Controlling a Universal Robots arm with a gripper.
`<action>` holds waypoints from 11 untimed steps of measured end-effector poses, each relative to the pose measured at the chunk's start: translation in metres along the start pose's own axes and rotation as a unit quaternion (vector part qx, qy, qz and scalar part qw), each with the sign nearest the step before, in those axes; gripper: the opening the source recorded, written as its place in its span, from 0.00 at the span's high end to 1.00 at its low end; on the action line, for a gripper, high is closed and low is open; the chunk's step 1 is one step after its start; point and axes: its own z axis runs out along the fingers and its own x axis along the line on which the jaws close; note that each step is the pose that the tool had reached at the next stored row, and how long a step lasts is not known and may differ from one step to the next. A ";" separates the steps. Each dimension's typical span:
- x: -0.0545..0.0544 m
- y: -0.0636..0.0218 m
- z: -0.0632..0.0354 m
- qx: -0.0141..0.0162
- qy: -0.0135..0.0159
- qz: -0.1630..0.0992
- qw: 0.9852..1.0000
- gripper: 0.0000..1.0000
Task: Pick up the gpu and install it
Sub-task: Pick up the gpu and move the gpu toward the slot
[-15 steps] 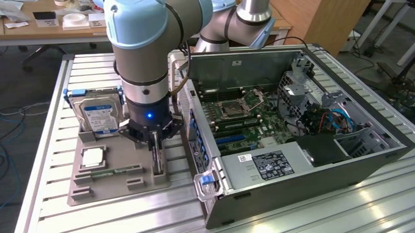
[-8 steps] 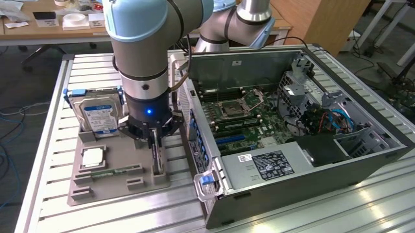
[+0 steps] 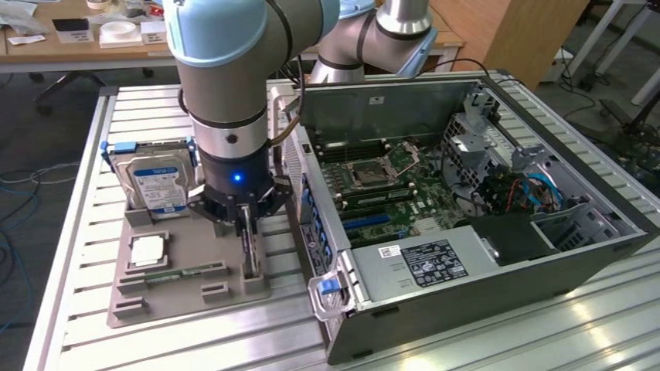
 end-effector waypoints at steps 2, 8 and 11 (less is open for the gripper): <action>0.000 0.0000 0.0000 0.000 0.000 0.000 1.000 0.73; 0.000 0.0002 -0.0040 0.000 0.000 0.000 1.000 0.73; 0.000 0.0003 -0.0074 0.000 0.000 0.000 1.000 0.73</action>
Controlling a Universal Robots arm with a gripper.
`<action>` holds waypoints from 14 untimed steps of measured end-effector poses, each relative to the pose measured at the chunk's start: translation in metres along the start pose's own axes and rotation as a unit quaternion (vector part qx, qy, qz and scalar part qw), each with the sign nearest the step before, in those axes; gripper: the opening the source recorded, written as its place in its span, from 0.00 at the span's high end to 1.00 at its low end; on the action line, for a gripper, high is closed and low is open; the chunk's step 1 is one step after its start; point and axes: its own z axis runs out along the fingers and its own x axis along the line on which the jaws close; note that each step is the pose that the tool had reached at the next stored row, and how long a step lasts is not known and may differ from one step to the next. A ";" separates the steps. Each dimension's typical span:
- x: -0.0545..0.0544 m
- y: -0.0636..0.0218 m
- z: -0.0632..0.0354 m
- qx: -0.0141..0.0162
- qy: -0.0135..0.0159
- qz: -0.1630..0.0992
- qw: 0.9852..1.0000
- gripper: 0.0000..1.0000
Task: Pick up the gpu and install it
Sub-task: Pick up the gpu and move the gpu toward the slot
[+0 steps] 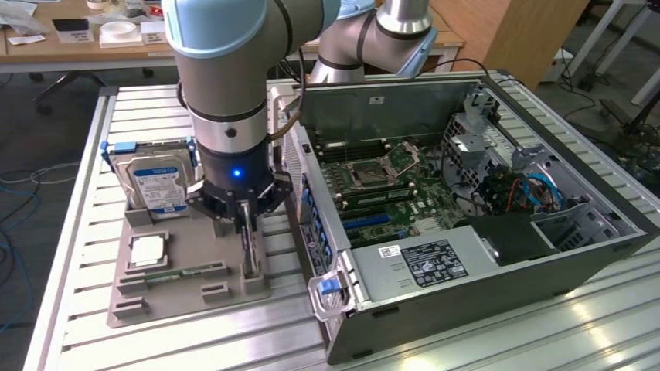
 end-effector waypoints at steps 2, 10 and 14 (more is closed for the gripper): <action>0.000 0.0002 -0.0037 0.000 0.000 0.000 1.000 0.73; 0.000 0.0012 -0.0263 0.000 0.000 0.000 1.000 0.73; -0.001 0.0017 -0.0380 0.000 0.000 0.000 1.000 0.73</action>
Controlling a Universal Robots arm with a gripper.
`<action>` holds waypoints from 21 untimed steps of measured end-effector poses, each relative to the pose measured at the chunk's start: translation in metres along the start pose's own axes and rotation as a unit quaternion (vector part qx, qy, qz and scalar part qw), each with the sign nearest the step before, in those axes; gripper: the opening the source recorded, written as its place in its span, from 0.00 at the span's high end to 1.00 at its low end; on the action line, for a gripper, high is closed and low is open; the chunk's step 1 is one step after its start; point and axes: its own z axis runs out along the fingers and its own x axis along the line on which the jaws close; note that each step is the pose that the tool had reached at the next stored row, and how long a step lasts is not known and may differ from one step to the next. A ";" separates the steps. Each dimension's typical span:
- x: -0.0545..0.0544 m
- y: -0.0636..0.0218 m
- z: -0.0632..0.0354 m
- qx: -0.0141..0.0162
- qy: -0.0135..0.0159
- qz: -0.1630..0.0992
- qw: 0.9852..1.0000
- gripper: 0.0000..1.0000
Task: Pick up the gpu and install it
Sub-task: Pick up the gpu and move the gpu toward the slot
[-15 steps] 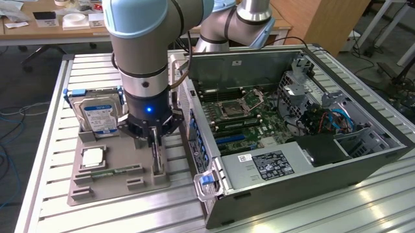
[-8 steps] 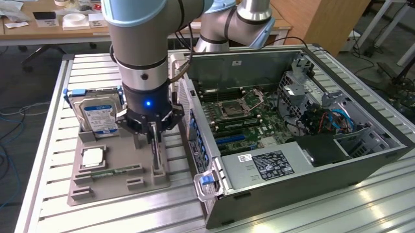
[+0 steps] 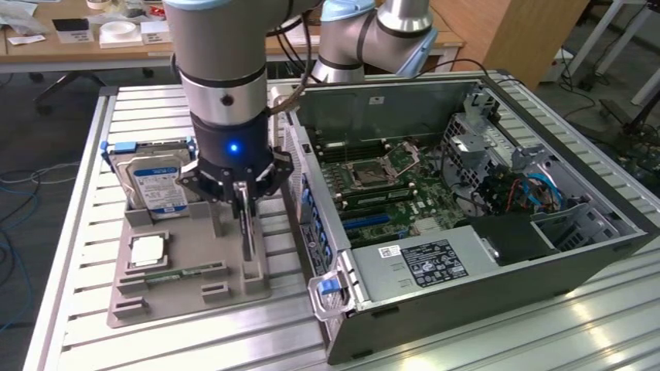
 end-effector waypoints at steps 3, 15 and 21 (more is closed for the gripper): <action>0.000 0.0004 -0.0086 0.000 0.000 0.000 1.000 0.73; -0.001 0.0028 -0.0622 0.000 -0.005 0.000 1.000 0.73; -0.001 0.0036 -0.0794 0.000 -0.009 0.000 1.000 0.73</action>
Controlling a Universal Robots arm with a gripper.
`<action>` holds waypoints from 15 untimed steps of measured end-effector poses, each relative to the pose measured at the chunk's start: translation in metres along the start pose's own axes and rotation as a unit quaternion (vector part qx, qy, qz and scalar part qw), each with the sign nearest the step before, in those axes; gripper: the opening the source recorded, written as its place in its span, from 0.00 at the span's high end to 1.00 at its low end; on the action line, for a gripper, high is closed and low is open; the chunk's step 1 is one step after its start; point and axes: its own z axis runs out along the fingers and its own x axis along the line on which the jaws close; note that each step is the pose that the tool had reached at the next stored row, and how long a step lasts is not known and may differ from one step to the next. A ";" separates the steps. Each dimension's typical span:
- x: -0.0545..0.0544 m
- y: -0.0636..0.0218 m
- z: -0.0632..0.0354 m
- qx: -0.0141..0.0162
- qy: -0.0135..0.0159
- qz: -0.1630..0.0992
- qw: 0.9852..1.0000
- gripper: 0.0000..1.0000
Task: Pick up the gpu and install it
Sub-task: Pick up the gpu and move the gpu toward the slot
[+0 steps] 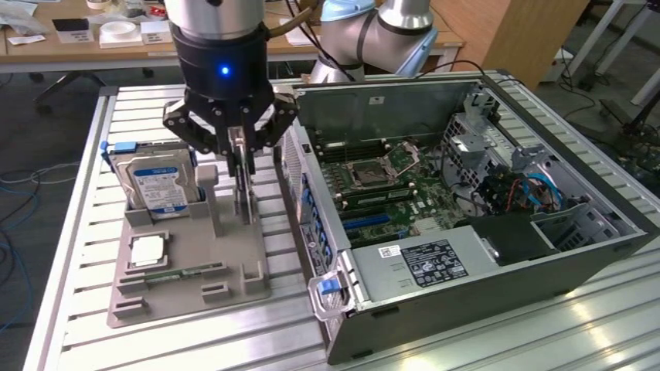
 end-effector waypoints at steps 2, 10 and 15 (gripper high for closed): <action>0.000 0.0003 -0.0061 0.000 -0.001 0.000 1.000 0.73; -0.001 0.0015 -0.0326 0.000 -0.005 0.000 1.000 0.73; -0.002 0.0021 -0.0472 0.000 -0.009 0.000 1.000 0.73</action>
